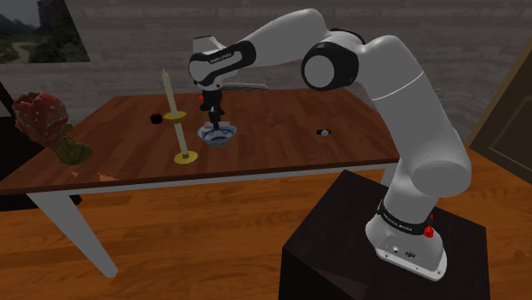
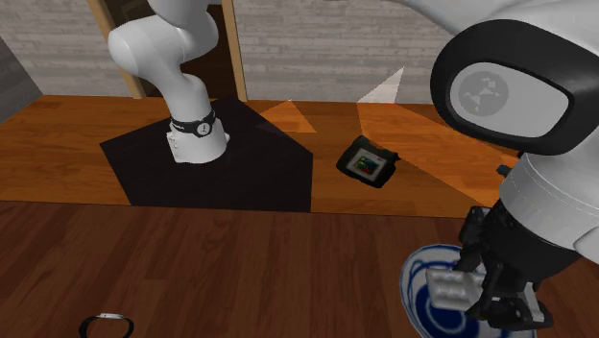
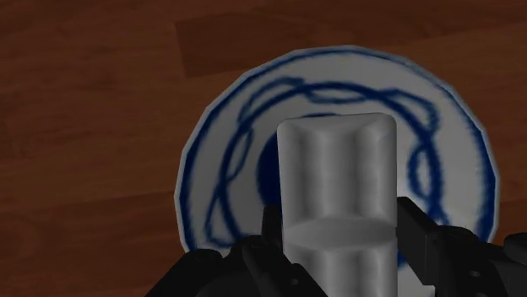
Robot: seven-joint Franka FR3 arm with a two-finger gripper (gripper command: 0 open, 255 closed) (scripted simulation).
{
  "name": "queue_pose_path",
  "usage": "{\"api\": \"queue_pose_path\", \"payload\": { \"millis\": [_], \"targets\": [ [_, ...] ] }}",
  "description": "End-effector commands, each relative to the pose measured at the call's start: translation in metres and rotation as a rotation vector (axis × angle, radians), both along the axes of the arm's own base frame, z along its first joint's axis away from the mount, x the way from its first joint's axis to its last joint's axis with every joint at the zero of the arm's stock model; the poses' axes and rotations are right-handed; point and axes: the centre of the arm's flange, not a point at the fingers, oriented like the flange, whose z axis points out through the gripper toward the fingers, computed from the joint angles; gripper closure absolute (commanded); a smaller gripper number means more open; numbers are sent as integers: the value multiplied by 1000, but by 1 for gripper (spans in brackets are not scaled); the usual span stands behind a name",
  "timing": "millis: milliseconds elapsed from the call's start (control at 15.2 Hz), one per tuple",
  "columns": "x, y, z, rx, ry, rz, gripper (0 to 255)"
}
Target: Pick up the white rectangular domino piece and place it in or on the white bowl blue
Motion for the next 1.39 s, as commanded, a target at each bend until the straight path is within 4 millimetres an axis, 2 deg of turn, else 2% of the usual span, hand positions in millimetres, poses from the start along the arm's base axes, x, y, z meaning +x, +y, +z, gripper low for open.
{"api": "queue_pose_path", "payload": {
  "millis": [0,198,660,726,1056,1320],
  "targets": [
    [0,0,-10,0,-1,0,255],
    [0,0,-24,0,-1,0,255],
    [0,0,-24,0,-1,0,255],
    [0,0,-24,0,-1,0,0],
    [0,0,-24,0,-1,0,0],
    [-1,2,26,0,-1,0,0]
  ]
}}
